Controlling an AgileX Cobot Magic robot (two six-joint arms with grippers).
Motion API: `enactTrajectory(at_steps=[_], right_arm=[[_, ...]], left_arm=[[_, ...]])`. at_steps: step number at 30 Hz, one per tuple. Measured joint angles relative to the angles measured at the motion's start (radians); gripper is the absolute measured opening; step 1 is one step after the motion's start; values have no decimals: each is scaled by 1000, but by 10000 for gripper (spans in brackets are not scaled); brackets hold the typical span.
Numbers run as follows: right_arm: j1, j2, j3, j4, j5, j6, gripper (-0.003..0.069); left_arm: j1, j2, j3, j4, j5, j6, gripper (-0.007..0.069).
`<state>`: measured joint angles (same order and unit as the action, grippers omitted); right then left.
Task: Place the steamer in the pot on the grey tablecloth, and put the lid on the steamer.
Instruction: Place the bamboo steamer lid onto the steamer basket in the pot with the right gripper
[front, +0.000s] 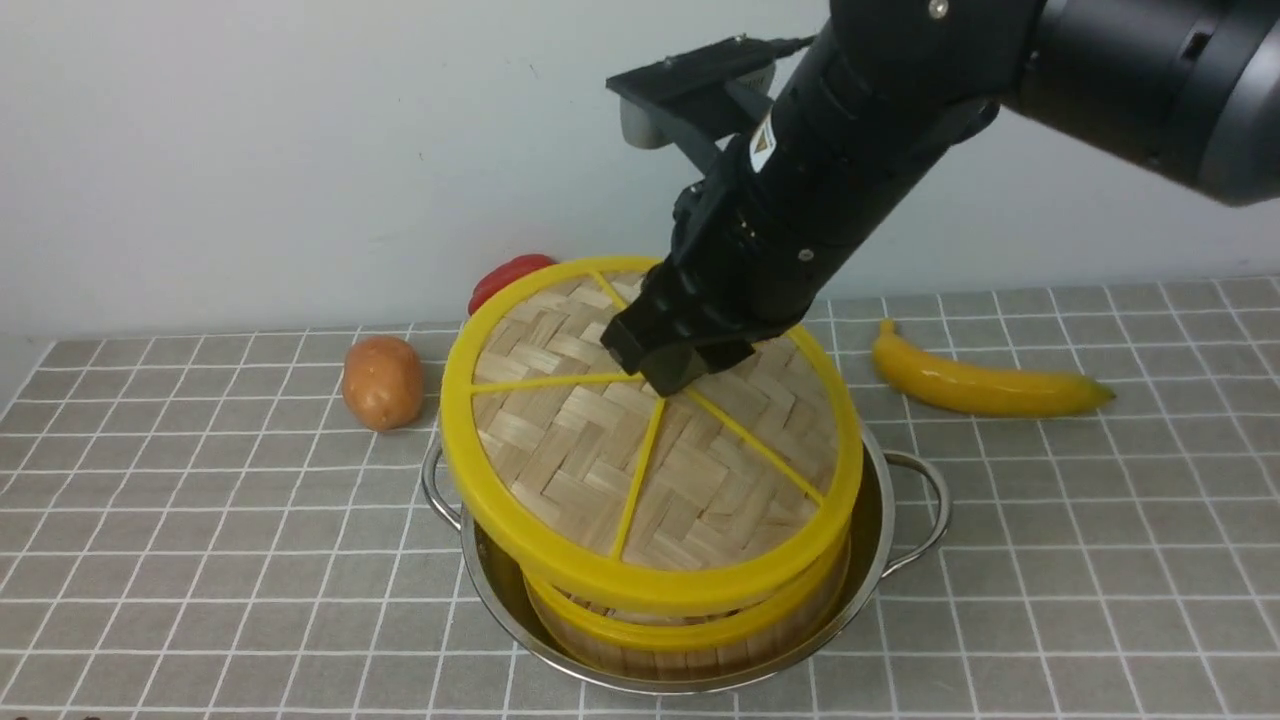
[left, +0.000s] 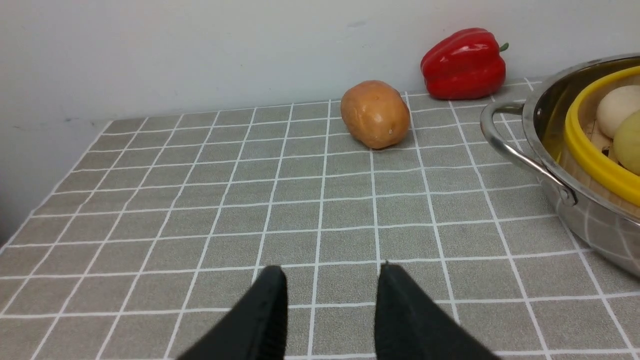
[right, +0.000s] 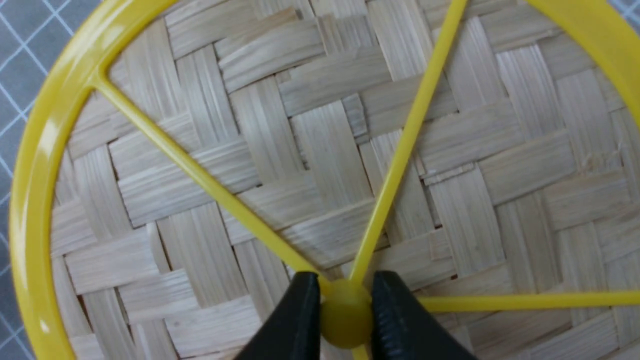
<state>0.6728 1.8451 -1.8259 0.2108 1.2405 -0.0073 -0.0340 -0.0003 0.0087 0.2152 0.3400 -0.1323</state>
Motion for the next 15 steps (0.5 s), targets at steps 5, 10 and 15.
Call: enactTrajectory(at_steps=[5,10,15], right_arm=[[-48,30,-33,5,1,-69,145],[-52,118,-131,12,1,-117,145],[-62,202,-263,11,1,-123,145]], left_arm=[[0,0,0,0,0,0,243],[0,0,0,0,0,0,243],[0,0,0,0,0,0,243]])
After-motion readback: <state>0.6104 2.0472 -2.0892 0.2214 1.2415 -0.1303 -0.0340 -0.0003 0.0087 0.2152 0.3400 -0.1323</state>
